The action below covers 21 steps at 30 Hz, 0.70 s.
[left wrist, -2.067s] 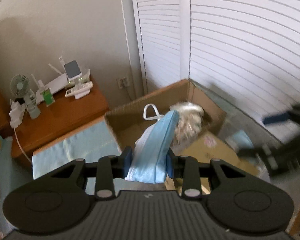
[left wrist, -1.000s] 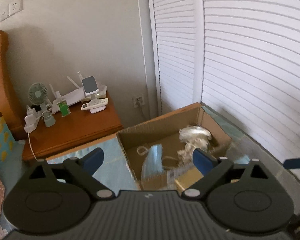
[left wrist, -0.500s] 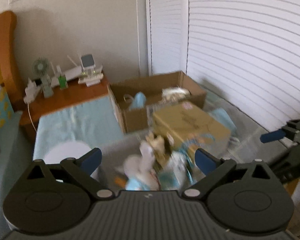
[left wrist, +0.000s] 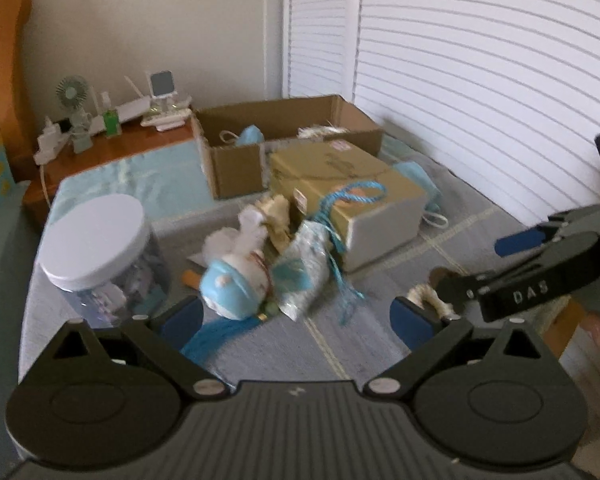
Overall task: Organize soft objects
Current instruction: 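Move the right gripper to the brown scrunchie while the left gripper returns to the white plush toy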
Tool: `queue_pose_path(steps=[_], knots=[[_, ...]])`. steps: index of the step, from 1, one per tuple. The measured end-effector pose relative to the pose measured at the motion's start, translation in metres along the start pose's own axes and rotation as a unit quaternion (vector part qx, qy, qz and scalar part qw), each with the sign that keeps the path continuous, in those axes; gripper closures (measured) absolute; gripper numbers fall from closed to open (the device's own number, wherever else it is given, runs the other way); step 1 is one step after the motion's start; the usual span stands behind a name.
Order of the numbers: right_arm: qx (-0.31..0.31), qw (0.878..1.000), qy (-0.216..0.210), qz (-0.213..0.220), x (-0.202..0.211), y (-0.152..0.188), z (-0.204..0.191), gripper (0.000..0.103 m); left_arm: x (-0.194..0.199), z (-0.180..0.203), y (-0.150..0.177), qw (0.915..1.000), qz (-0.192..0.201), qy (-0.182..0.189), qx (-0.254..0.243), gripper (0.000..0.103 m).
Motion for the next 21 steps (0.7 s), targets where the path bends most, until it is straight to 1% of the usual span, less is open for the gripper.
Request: queue_pose_path(steps=[6,11,16,19,21], knots=[[0.007,1.000,-0.004,-0.002,0.001,0.005,0.000,0.000,-0.007,0.011,0.003,0.9997,-0.010,0.014,-0.016,0.004],[0.022,1.000,0.013,0.001,0.005,0.010,0.003,0.000,-0.013,0.020,0.008,0.9990,-0.022,0.020,-0.032,0.004],[0.034,0.999,0.037,-0.007,0.003,0.016,0.009,0.000,-0.017,0.027,0.012,0.9981,-0.031,0.027,-0.046,0.004],[0.036,0.999,0.037,-0.017,-0.002,0.022,0.011,0.000,-0.018,0.030,0.013,0.9974,-0.036,0.033,-0.053,0.004],[0.033,0.999,0.035,-0.011,-0.001,0.024,0.012,0.000,-0.020,0.031,0.013,0.9970,-0.038,0.035,-0.058,0.004]])
Point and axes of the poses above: each gripper's, at about its wrist camera, not at the fingertips, and x roughly against the way its jaws point, z to its right, y to its underside, the point moved 5 cm from there along -x, roughly the way its jaws point, and after that the axes turned 15 degrees about x, right-handed, at the moved point
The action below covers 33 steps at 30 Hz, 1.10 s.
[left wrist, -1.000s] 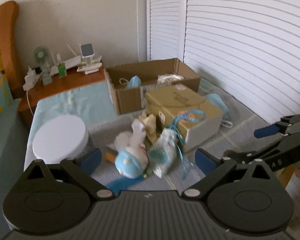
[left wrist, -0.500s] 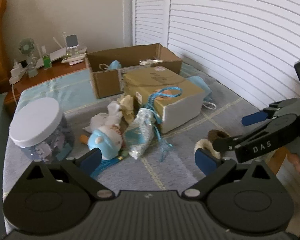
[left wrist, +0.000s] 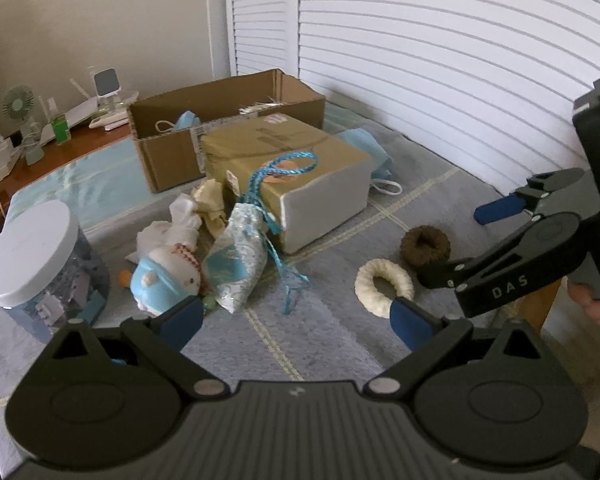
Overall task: Organize soft objects
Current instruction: 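Move the right gripper to the brown scrunchie while the left gripper returns to the white plush toy, then close the right gripper on the brown scrunchie while the left gripper grasps the white plush toy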
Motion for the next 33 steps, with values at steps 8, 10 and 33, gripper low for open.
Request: queue_pose_path(steps=[8,10,33], knots=[[0.004,1.000,0.001,0.015,0.002,0.003,-0.001,0.000,-0.001,-0.009,-0.002,0.9996,0.009,-0.027,0.001,0.005],[0.005,1.000,0.000,0.019,0.002,0.003,-0.001,0.000,0.001,-0.019,-0.005,0.9989,0.017,-0.040,0.014,0.006],[0.013,0.999,0.009,0.033,0.001,-0.001,-0.005,0.004,-0.030,-0.074,-0.027,0.9919,0.031,-0.083,0.091,0.047]])
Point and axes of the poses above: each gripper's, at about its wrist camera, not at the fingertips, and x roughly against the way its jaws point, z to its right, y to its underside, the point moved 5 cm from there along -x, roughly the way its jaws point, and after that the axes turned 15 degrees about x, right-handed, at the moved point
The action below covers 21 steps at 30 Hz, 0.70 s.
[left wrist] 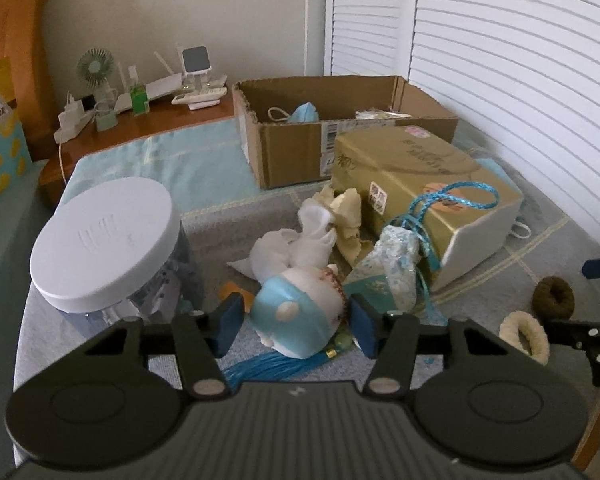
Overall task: Organize soft objects
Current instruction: 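Close the right gripper on the brown scrunchie while the left gripper grasps the white plush toy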
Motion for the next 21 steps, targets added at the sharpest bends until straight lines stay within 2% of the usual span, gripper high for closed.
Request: queue_pose_path(steps=[2,4,9,13,17,21], knots=[[0.006,1.000,-0.005,0.006,0.001,-0.003,-0.004,0.012,-0.001,-0.001,0.000,1.0000,-0.001,0.003,0.004,0.049],[0.014,1.000,-0.005,0.008,0.001,-0.007,-0.008,0.014,-0.001,-0.001,-0.001,1.0000,-0.002,0.004,0.004,0.050],[0.035,0.999,-0.011,0.015,0.003,-0.012,-0.015,0.032,-0.001,-0.001,-0.001,1.0000,-0.003,0.006,0.002,0.052],[0.030,0.999,-0.020,0.016,0.004,-0.013,-0.017,0.037,0.000,-0.001,-0.002,1.0000,-0.005,0.006,0.000,0.053],[0.025,0.999,-0.029,0.016,0.005,-0.013,-0.018,0.049,0.001,-0.001,-0.002,0.9999,-0.008,0.006,-0.002,0.054],[0.027,0.999,-0.026,0.015,0.006,-0.014,-0.019,0.052,0.003,-0.002,-0.004,0.9999,-0.010,0.007,-0.005,0.056]])
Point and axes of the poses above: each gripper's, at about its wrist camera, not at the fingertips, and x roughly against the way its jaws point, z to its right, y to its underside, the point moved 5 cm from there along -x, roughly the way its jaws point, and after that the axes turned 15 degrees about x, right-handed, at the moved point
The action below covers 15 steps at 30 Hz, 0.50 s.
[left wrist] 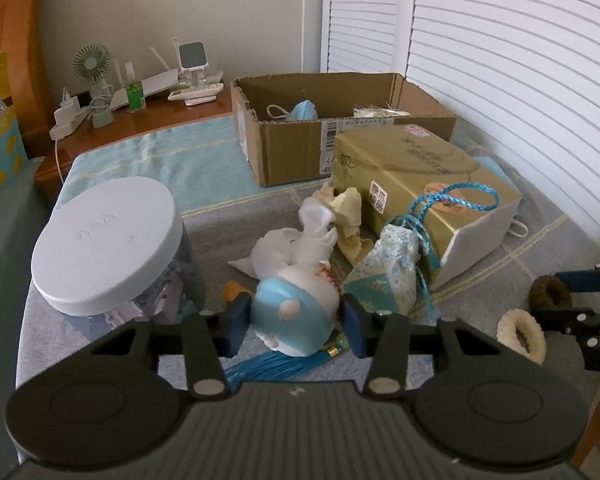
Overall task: Organize soft objects
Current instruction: 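Close the right gripper on the brown scrunchie while the left gripper grasps the white plush toy, then carry both items into the cardboard box and open the left gripper while the right gripper releases the scrunchie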
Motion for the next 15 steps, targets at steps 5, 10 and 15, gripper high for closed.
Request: queue_pose_path(steps=[5,10,15], knots=[[-0.001,1.000,0.000,0.005,0.005,-0.002,0.001,0.054,0.007,0.000,-0.003,0.9999,0.000,0.000,-0.015,0.057],[0.000,1.000,-0.001,0.005,0.013,-0.006,0.002,0.054,0.020,0.002,-0.004,0.9993,-0.005,0.006,-0.037,0.057],[0.005,1.000,-0.004,0.007,0.023,-0.011,0.003,0.054,0.038,0.005,-0.001,0.9978,-0.023,0.018,-0.060,0.057]])
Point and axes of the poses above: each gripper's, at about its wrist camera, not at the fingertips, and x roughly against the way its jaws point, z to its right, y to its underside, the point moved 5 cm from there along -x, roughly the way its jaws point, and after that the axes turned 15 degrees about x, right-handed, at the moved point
